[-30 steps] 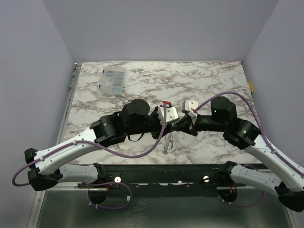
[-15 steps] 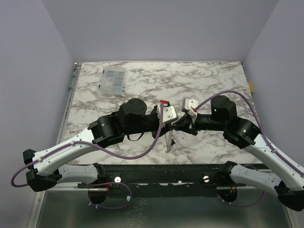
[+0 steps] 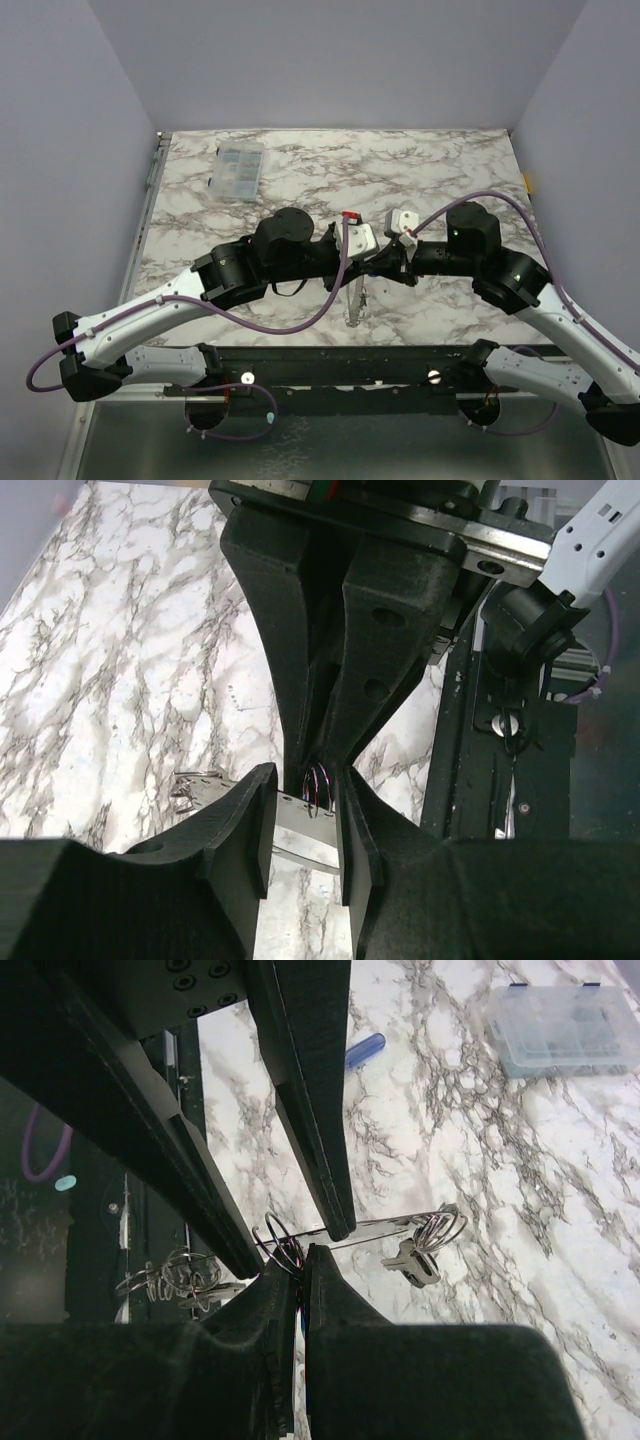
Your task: Put the keys on the keyring
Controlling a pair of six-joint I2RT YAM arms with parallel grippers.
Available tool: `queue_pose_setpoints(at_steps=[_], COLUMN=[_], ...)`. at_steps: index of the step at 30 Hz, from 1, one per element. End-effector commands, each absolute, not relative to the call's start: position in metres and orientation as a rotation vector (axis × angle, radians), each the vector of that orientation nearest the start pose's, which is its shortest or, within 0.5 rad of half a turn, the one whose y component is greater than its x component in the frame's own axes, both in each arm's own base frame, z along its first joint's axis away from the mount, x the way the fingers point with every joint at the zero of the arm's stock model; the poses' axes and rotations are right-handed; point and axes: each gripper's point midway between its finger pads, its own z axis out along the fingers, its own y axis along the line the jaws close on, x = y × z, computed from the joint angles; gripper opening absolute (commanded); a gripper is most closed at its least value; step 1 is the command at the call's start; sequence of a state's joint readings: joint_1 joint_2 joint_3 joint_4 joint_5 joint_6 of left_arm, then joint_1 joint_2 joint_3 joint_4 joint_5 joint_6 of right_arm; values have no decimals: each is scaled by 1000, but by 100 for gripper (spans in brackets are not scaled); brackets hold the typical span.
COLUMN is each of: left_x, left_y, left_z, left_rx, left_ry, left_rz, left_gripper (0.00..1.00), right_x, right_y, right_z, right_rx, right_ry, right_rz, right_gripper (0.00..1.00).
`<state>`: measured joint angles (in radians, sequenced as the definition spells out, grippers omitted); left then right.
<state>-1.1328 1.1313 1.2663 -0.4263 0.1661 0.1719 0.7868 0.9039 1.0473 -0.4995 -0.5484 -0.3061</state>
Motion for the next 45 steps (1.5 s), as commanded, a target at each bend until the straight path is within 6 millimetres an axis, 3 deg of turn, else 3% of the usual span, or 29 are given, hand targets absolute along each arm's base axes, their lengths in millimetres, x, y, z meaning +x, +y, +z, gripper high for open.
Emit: queue_pose_setpoints(at_steps=[1, 8, 11, 17, 22, 25, 29, 45], left_x=[137, 131, 128, 126, 124, 125, 124, 121], left_y=[-342, -345, -349, -350, -346, -340, -334, -322], left_z=[333, 327, 326, 329, 347, 363, 375, 390], left_rx=[1253, 1280, 1297, 1308, 1270, 1198, 1135, 1021], left_ry=[1470, 1477, 1473, 1454, 1378, 1346, 1310, 1250], left_rz=[-805, -838, -863, -877, -892, -909, -929, -972], left_gripper=[33, 18, 0, 0, 0, 0, 0, 0], right_x=[141, 135, 131, 129, 128, 127, 126, 125], right_y=[266, 265, 265, 263, 260, 259, 258, 262], right_z=[324, 331, 337, 342, 347, 351, 355, 348], right_rx=[-1313, -1307, -1304, -1280, -1235, -1213, -1205, -1219], right_ry=[1363, 1327, 1297, 1260, 1238, 1228, 1217, 1242], right_rz=[874, 896, 912, 914, 913, 918, 926, 953], right_gripper=[1, 1, 1, 1, 1, 19, 33, 33])
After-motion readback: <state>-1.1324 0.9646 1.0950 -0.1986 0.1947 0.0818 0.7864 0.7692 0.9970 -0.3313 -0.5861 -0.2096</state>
